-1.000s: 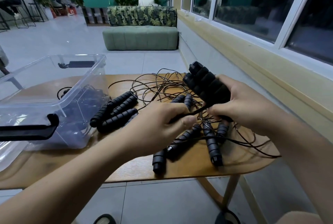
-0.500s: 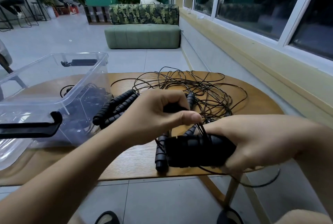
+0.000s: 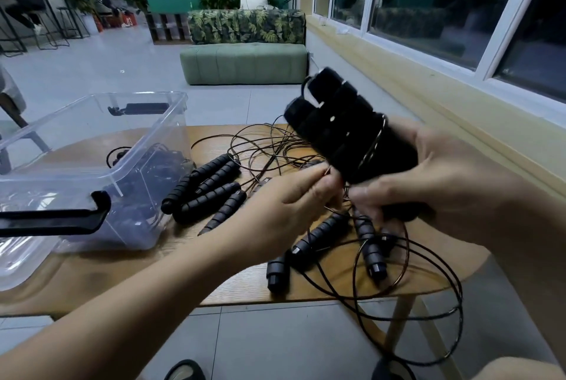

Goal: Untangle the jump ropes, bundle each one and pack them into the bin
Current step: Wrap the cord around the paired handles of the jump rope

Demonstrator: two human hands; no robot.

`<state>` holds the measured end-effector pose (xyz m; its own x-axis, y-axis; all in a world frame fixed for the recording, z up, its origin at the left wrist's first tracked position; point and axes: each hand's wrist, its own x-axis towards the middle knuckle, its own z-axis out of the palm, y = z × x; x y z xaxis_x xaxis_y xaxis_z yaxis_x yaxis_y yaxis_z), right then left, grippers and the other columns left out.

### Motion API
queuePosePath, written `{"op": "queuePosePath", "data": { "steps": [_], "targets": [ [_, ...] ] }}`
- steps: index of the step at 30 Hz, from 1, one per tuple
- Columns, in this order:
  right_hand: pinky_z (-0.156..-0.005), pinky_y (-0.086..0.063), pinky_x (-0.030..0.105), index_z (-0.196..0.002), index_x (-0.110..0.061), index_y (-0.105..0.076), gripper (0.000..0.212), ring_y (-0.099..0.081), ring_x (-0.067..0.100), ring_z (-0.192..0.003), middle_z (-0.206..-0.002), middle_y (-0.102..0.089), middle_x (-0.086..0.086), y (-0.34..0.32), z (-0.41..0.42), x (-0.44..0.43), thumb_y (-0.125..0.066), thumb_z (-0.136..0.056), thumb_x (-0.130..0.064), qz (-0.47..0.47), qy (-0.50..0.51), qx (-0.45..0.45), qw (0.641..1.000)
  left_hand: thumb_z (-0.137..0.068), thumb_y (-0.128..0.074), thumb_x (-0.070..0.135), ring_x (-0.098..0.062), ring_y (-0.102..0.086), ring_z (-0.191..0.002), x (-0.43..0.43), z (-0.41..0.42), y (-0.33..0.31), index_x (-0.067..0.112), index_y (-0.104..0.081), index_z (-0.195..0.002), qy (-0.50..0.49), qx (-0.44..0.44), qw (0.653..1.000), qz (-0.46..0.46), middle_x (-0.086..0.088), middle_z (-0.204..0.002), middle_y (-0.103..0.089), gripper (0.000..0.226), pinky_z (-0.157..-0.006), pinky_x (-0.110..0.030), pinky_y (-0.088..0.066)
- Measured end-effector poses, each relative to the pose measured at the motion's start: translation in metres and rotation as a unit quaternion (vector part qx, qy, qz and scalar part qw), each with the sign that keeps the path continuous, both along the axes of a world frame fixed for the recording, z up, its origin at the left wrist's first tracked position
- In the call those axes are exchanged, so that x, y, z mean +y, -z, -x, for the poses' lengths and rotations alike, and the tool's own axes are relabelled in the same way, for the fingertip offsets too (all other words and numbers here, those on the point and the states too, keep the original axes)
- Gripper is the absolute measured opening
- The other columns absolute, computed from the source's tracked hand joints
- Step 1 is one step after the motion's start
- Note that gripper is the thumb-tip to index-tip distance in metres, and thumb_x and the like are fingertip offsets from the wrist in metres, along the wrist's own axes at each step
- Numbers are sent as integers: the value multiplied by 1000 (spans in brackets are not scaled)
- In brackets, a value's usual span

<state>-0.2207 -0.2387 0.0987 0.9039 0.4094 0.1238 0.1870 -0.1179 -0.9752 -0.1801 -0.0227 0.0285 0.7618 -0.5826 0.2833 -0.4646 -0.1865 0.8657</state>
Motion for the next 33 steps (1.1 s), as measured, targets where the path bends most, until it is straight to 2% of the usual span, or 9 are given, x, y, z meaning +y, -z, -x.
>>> {"op": "queuePosePath", "data": {
  "steps": [4,13,16,18,22,26,29,31,33],
  "targets": [
    [-47,-54,32,-132,-10,-54,67,-69,29,-64,-86,-74,21,5,-8,-2,-85,-73,0,15,133,-30,990,-111,-45,40,0,-44,-58,1,1,1,17,-61,-104,-28,-35,995,-86,20,-63,-50,29,-59,-24,-34],
    [-56,-56,45,-120,-33,-44,67,-74,35,-64,-87,-77,20,23,-35,-24,-88,-82,1,142,281,-46,948,-111,-46,44,-6,-56,-70,13,8,-20,24,-66,-94,-62,-159,969,-179,17,-72,-59,33,-62,-29,-40],
    [-58,-59,50,-109,-41,-49,61,-72,30,-65,-83,-75,13,31,-36,-24,-92,-75,-14,287,229,-49,929,-108,-57,45,-13,-57,-64,20,6,-24,19,-67,-91,-52,-186,968,-160,4,-71,-60,33,-60,-42,-45],
    [-55,-57,53,-111,-41,-50,60,-65,26,-60,-80,-71,15,33,-32,-21,-89,-73,-18,361,150,-30,920,-105,-65,40,-13,-53,-59,24,5,-24,19,-70,-88,-52,-197,969,-139,4,-65,-59,27,-55,-39,-42],
    [-52,-54,48,-119,-35,-48,62,-73,40,-67,-88,-77,12,28,-17,-11,-86,-80,-6,387,-34,50,920,-99,-71,41,-11,-54,-57,26,4,-24,21,-71,-84,-56,-183,976,-102,6,-64,-62,25,-53,-34,-43],
    [-58,-58,46,-136,-34,-47,72,-75,41,-76,-99,-78,8,19,-6,-4,-85,-83,-2,364,-126,70,920,-89,-79,40,-4,-45,-51,29,1,-23,20,-70,-78,-41,-130,990,-40,9,-58,-54,24,-48,-27,-36],
    [-63,-58,61,-128,-31,-51,66,-70,55,-85,-106,-76,16,15,0,-2,-87,-83,1,294,-158,63,940,-88,-84,40,-8,-42,-55,34,-7,-21,6,-65,-75,-30,-65,997,11,1,-59,-48,40,-51,-28,-31],
    [-65,-54,65,-123,-25,-54,60,-70,54,-81,-110,-75,23,13,2,-2,-87,-84,5,214,-166,69,960,-95,-78,36,-8,-42,-58,35,-10,-19,-2,-57,-75,-11,-11,998,55,-5,-64,-45,47,-52,-25,-30],
    [-60,-52,66,-121,-20,-56,56,-70,51,-74,-110,-72,32,11,2,-1,-89,-83,4,142,-156,68,975,-104,-65,18,0,-45,-57,34,-12,-14,1,-52,-72,-27,18,999,43,8,-63,-50,39,-54,-16,-35]
  ]
}}
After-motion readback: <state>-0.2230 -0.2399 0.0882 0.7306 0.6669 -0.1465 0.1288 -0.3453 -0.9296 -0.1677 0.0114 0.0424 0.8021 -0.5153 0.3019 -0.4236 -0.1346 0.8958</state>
